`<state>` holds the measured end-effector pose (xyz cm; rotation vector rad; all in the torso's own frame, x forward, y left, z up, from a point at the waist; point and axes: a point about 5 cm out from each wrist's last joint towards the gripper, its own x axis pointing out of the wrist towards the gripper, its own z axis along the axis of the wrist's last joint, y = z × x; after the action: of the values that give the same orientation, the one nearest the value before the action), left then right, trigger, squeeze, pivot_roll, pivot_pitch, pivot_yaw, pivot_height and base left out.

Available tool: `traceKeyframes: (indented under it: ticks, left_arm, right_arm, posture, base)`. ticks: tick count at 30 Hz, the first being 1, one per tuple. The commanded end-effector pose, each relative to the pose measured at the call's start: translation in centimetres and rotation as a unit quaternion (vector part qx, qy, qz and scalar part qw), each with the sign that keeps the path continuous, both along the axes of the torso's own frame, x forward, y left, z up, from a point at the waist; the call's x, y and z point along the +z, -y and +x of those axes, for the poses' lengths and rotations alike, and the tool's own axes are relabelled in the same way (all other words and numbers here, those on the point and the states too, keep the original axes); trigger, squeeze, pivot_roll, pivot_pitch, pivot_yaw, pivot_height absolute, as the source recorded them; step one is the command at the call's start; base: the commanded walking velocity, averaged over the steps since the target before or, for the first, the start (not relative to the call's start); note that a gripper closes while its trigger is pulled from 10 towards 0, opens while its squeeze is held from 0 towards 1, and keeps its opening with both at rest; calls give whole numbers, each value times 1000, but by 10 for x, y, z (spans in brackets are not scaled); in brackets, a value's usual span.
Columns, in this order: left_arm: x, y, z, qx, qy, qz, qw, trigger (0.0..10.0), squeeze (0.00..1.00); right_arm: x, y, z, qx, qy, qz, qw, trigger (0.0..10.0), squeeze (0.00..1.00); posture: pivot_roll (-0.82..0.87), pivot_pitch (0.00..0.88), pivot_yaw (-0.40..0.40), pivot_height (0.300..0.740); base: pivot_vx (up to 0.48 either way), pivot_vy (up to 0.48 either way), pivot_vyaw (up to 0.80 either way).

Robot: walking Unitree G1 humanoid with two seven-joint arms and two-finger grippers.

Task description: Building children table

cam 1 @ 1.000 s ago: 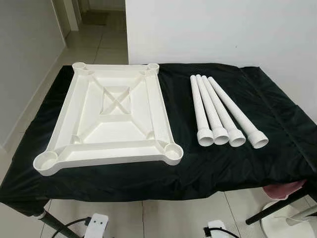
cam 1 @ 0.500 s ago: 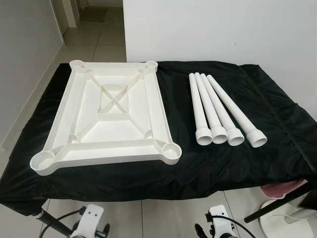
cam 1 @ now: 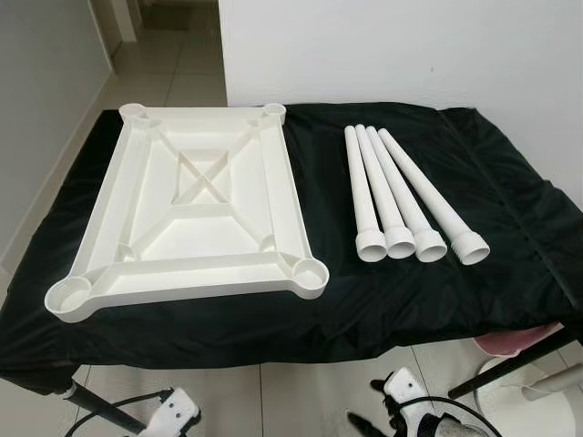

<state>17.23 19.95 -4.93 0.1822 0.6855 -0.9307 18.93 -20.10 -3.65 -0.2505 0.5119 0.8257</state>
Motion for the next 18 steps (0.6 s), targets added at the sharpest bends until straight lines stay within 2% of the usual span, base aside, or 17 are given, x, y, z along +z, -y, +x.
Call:
traceKeyframes:
  ticks: [1, 2, 3, 4, 5, 7, 9, 11, 12, 13, 14, 16, 18]
  left_arm:
    - [1, -3, -4, -32, -14, -2, 999, 10000, 0]
    - [5, -6, -4, -50, -12, -3, 999, 10000, 0]
    - [5, -6, -4, -50, -12, -3, 999, 10000, 0]
    - [15, -9, -2, -70, -6, -13, 997, 10000, 0]
    - [20, -9, -1, -75, -3, -20, 997, 10000, 0]
    - [20, -9, -1, -75, -3, -20, 997, 10000, 0]
    - [39, -6, 1, -94, 1, -60, 994, 10000, 0]
    - [39, -6, 1, -94, 1, -60, 994, 10000, 0]
    - [53, -5, -1, -111, -3, -80, 991, 10000, 0]
    - [53, -5, -1, -111, -3, -80, 991, 10000, 0]
    - [68, -3, -4, -131, -8, -101, 986, 10000, 0]
    - [68, -3, -4, -131, -8, -101, 986, 10000, 0]
    - [101, 3, -13, -167, -3, -141, 976, 10000, 0]
  right_arm:
    - [1, 4, -3, 16, 0, -5, 1000, 10000, 0]
    - [2, 5, -7, 50, -15, -3, 999, 10000, 0]
    - [2, 5, -7, 50, -15, -3, 999, 10000, 0]
    - [9, 9, -9, 109, -19, -10, 994, 10000, 0]
    - [12, 11, -10, 127, -22, -10, 992, 10000, 0]
    - [12, 11, -10, 127, -22, -10, 992, 10000, 0]
    - [22, 13, -8, 152, -17, 1, 988, 10000, 0]
    - [22, 13, -8, 152, -17, 1, 988, 10000, 0]
    - [33, 13, -6, 164, -8, 18, 986, 10000, 0]
    - [33, 13, -6, 164, -8, 18, 986, 10000, 0]
    - [46, 11, -4, 181, 1, 39, 983, 10000, 0]
    - [46, 11, -4, 181, 1, 39, 983, 10000, 0]
    - [83, 5, -3, 231, 10, 94, 968, 10000, 0]
  posture:
    - [-36, 65, 2, 740]
    - [-28, 64, -4, 740]
    - [-28, 64, -4, 740]
    - [-24, 64, -1, 740]
    - [-24, 64, -1, 740]
    - [-24, 64, -1, 740]
    - [-23, 67, 4, 740]
    - [-23, 67, 4, 740]
    - [-24, 70, 6, 740]
    - [-24, 70, 6, 740]
    - [-25, 71, 6, 740]
    - [-25, 71, 6, 740]
    - [-25, 79, 9, 740]
  base:
    - [0, 0, 0]
    - [0, 0, 0]
    - [0, 0, 0]
    - [0, 0, 0]
    - [0, 0, 0]
    - [0, 0, 0]
    - [0, 0, 0]
    - [0, 0, 0]
    - [0, 0, 0]
    - [0, 0, 0]
    - [0, 0, 0]
    - [0, 0, 0]
    - [0, 0, 0]
